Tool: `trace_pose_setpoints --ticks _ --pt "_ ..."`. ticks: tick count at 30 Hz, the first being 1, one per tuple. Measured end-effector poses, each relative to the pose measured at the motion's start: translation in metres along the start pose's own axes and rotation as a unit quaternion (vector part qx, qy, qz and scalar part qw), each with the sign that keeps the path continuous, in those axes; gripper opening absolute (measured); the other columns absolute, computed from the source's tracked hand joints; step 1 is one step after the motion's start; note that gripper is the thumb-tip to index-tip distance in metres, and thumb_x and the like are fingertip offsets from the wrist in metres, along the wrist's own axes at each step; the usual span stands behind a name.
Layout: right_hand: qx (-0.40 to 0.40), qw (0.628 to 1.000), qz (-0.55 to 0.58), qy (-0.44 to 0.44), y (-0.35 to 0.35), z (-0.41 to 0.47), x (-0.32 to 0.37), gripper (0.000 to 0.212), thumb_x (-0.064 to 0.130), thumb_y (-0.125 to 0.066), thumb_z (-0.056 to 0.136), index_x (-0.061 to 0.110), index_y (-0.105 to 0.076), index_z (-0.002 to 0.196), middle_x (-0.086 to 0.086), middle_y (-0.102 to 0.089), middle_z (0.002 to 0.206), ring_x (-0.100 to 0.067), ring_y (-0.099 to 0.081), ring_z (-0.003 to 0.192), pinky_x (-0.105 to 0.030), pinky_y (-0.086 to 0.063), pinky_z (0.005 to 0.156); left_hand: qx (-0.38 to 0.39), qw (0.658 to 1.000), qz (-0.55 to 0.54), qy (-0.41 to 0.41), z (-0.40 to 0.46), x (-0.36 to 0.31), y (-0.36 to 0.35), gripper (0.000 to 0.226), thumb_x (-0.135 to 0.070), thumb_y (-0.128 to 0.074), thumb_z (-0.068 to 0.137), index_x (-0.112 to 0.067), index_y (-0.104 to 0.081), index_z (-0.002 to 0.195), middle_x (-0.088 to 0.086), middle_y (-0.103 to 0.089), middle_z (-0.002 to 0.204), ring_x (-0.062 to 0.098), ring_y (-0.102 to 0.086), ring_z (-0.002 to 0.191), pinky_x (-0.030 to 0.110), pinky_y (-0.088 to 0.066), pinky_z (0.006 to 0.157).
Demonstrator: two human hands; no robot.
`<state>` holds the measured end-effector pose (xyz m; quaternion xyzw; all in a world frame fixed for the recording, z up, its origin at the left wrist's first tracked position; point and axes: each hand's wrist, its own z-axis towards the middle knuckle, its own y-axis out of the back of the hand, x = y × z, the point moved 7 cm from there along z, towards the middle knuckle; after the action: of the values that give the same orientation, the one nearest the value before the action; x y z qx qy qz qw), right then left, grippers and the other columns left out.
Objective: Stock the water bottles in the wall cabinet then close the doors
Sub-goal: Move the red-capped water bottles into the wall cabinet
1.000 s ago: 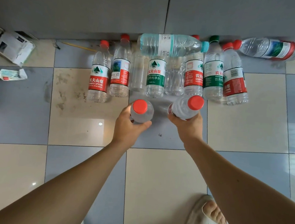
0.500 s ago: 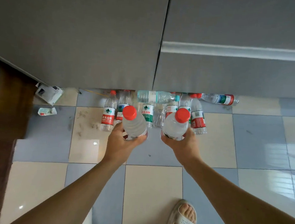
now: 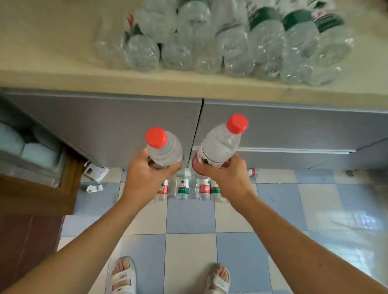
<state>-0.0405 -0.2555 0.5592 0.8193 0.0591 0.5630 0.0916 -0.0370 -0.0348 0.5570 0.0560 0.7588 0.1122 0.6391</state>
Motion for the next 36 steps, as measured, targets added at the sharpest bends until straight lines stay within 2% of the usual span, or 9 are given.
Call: trace_pose_setpoints --ticks 4,7,10,13,18,21,25,30,36 --pt "-0.012 0.999 0.015 0.041 -0.008 -0.044 0.093 0.044 0.031 -0.090 0.073 0.025 -0.070 0.112 0.010 -0.077 0.099 -0.007 -0.073 0.094 -0.030 -0.060 0.081 0.004 0.999 -0.024 -0.034 -0.020 -0.079 0.052 0.047 -0.032 -0.091 0.073 -0.020 -0.070 0.113 -0.008 -0.076 0.104 0.007 -0.071 0.100 0.027 -0.056 0.088" --pt "-0.031 0.996 0.033 0.071 -0.020 -0.067 0.155 0.047 0.025 -0.090 0.073 0.020 -0.069 0.115 0.006 -0.078 0.101 -0.011 -0.073 0.098 -0.036 -0.059 0.088 -0.001 0.996 -0.042 -0.076 -0.020 -0.136 0.092 0.043 -0.030 -0.093 0.070 -0.025 -0.072 0.107 -0.015 -0.077 0.100 0.002 -0.072 0.096 0.014 -0.055 0.080" --pt "-0.048 0.993 0.024 0.109 -0.039 -0.083 0.210 0.047 0.026 -0.091 0.072 0.020 -0.069 0.113 0.007 -0.078 0.101 -0.011 -0.073 0.096 -0.038 -0.060 0.089 -0.004 0.992 -0.046 -0.117 -0.008 -0.187 0.136 0.043 -0.023 -0.093 0.071 -0.013 -0.072 0.107 -0.009 -0.078 0.096 0.004 -0.073 0.091 0.013 -0.053 0.075" --pt "-0.073 0.987 0.028 0.142 -0.051 -0.091 0.258 0.047 0.029 -0.091 0.071 0.022 -0.069 0.112 0.007 -0.077 0.102 -0.015 -0.072 0.100 -0.043 -0.059 0.093 -0.012 0.986 -0.039 -0.161 0.010 -0.240 0.178 0.036 -0.025 -0.092 0.071 -0.021 -0.071 0.101 -0.011 -0.077 0.091 0.004 -0.072 0.086 0.012 -0.052 0.072" --pt "-0.113 0.975 0.042 0.189 -0.055 -0.092 0.336 0.047 0.031 -0.090 0.069 0.025 -0.068 0.110 0.013 -0.077 0.095 -0.007 -0.072 0.091 -0.026 -0.060 0.078 -0.012 0.976 -0.061 -0.207 0.037 -0.324 0.215 0.050 -0.039 -0.090 0.064 -0.025 -0.070 0.108 -0.011 -0.076 0.097 0.007 -0.070 0.094 0.019 -0.053 0.077" --pt "-0.124 0.965 0.051 0.226 -0.050 -0.080 0.389 0.042 0.028 -0.090 0.070 0.029 -0.067 0.105 0.017 -0.077 0.092 -0.001 -0.072 0.086 -0.016 -0.057 0.069 -0.020 0.967 -0.074 -0.243 0.057 -0.375 0.223 0.047 -0.043 -0.086 0.063 -0.034 -0.070 0.105 -0.018 -0.076 0.098 0.000 -0.069 0.092 0.012 -0.051 0.071" --pt "-0.110 0.955 0.070 0.266 -0.038 -0.052 0.465 0.041 0.028 -0.088 0.075 0.034 -0.064 0.106 0.019 -0.076 0.094 -0.001 -0.073 0.089 -0.031 -0.063 0.081 -0.041 0.953 -0.071 -0.291 0.085 -0.440 0.230 0.036 -0.029 -0.087 0.076 -0.038 -0.068 0.105 -0.023 -0.074 0.097 0.000 -0.069 0.092 0.012 -0.054 0.071" --pt "-0.100 0.932 0.094 0.334 -0.019 -0.018 0.567 0.039 0.032 -0.088 0.076 0.033 -0.063 0.105 0.019 -0.075 0.092 -0.001 -0.072 0.089 -0.036 -0.062 0.081 -0.082 0.938 -0.065 -0.331 0.115 -0.522 0.251 0.036 -0.033 -0.085 0.079 -0.048 -0.060 0.101 -0.037 -0.068 0.091 -0.014 -0.064 0.090 0.005 -0.049 0.064" --pt "-0.079 0.907 0.127 0.393 -0.011 0.014 0.677 0.040 0.030 -0.089 0.074 0.024 -0.066 0.107 0.009 -0.077 0.096 -0.014 -0.075 0.093 -0.050 -0.059 0.090 -0.153 0.913 -0.101 -0.365 0.149 -0.605 0.292 0.056 -0.039 -0.083 0.077 -0.031 -0.060 0.126 -0.018 -0.066 0.116 0.003 -0.062 0.102 0.025 -0.050 0.086"
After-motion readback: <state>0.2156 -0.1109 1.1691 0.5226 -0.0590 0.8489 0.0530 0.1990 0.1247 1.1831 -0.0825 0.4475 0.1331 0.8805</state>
